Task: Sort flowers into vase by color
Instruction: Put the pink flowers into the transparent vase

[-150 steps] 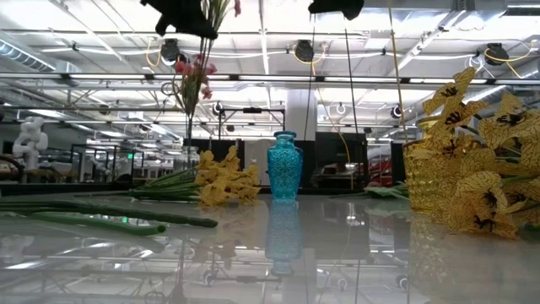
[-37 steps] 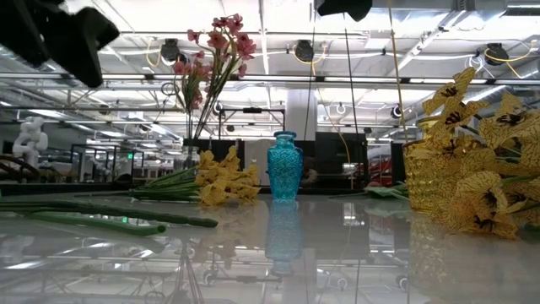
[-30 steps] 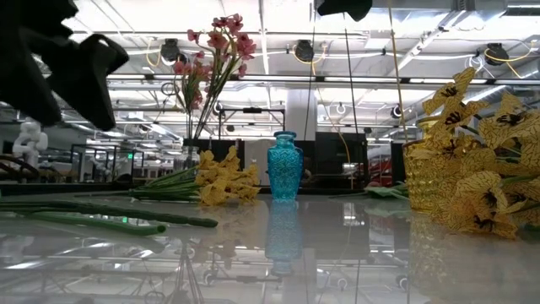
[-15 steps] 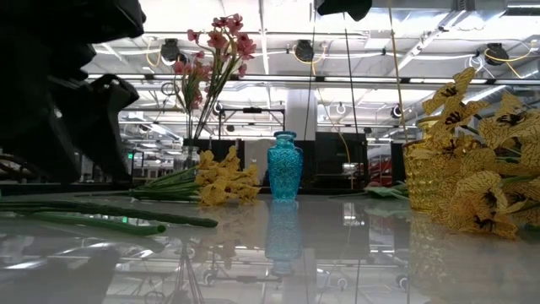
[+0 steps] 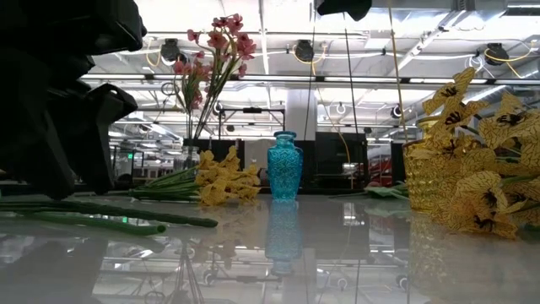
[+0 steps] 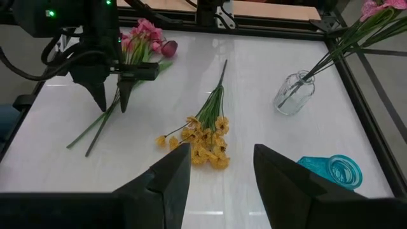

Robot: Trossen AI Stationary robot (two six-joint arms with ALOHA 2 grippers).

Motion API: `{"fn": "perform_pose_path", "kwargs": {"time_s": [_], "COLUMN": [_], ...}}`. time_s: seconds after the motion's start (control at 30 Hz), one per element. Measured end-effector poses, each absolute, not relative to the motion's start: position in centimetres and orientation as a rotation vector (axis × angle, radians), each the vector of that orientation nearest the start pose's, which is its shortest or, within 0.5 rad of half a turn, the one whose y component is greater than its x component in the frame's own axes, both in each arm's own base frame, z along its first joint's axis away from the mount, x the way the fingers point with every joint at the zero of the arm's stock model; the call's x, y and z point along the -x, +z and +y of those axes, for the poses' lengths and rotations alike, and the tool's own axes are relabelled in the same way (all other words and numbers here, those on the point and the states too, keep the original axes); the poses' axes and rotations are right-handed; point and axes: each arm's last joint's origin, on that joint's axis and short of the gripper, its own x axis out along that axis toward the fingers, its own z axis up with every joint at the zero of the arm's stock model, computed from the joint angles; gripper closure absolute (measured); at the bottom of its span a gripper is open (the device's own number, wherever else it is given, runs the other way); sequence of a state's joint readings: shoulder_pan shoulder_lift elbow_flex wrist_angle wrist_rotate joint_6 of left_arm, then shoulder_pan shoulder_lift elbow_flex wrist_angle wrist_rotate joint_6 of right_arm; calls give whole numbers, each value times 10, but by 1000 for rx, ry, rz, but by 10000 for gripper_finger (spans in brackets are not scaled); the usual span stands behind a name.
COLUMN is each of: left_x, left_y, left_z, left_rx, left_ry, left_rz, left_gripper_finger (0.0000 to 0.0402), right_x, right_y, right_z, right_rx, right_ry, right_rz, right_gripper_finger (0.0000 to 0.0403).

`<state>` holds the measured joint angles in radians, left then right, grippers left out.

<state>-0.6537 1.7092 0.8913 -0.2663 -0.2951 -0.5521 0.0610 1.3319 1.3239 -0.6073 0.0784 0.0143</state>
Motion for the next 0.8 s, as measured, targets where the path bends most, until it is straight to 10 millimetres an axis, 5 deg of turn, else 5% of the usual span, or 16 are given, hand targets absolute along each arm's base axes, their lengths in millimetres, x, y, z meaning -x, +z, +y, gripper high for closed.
{"fn": "perform_pose_path", "kwargs": {"time_s": [0.23,0.8], "left_x": [-252,-247], "left_y": [142,132], "left_z": [-183,-175], "left_rx": [20,24], "left_ry": [-43,-19], "left_rz": [1027,1080], "left_gripper_finger": [265,274], "right_x": [-282,-282], "right_y": [362,363], "right_z": [15,15], "right_rx": [29,29], "right_ry": [-21,-21], "right_rz": [612,608], "right_gripper_finger": [239,239]}}
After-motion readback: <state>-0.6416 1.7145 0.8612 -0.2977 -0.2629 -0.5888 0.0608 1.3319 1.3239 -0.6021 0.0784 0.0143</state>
